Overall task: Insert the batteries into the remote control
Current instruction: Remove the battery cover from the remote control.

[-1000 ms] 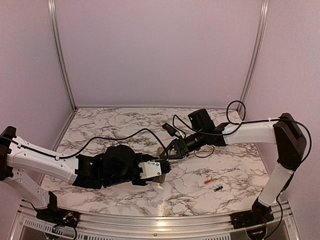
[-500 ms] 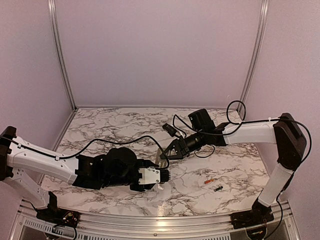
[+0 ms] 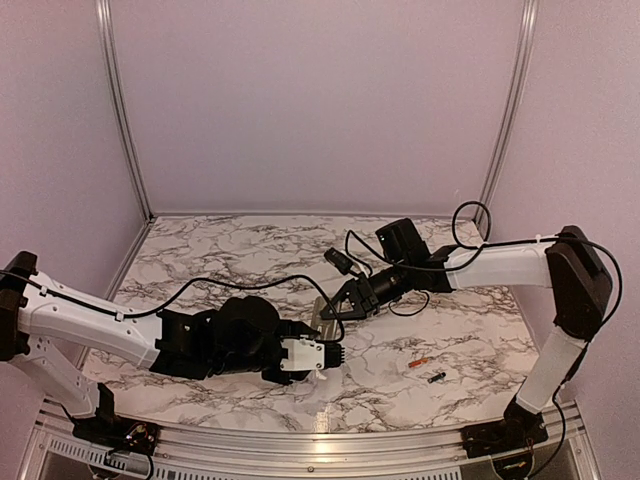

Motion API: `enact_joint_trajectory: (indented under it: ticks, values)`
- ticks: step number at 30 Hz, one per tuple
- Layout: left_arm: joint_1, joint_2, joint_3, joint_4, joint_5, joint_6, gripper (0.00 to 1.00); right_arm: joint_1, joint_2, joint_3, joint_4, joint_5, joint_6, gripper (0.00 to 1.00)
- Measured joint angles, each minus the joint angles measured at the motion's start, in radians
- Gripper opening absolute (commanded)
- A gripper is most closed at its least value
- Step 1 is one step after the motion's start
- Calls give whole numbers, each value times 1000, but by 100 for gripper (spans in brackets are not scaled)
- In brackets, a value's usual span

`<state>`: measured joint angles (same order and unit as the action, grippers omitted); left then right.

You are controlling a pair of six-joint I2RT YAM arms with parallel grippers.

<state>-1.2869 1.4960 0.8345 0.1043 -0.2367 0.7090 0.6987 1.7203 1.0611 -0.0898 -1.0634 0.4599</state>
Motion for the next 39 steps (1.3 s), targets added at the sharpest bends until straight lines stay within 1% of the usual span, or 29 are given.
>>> enact_joint_trajectory:
  ticks: [9, 13, 22, 30, 39]
  values:
    - [-6, 9, 3, -7, -26, 59, 43, 0, 11, 0, 13, 6, 5, 0]
    - [-16, 5, -16, 20, -53, 97, 42, 0, 18, 0, 28, 4, 9, 0]
    - [-35, -29, -63, 90, -92, 169, 42, -5, 34, -2, 47, -2, 27, 0]
    - [-36, -66, -74, 134, -115, 174, 43, -26, 37, -32, 60, 6, 55, 0]
    - [-35, -42, -74, 146, -137, 171, 43, -48, 37, -80, 151, -14, 151, 0]
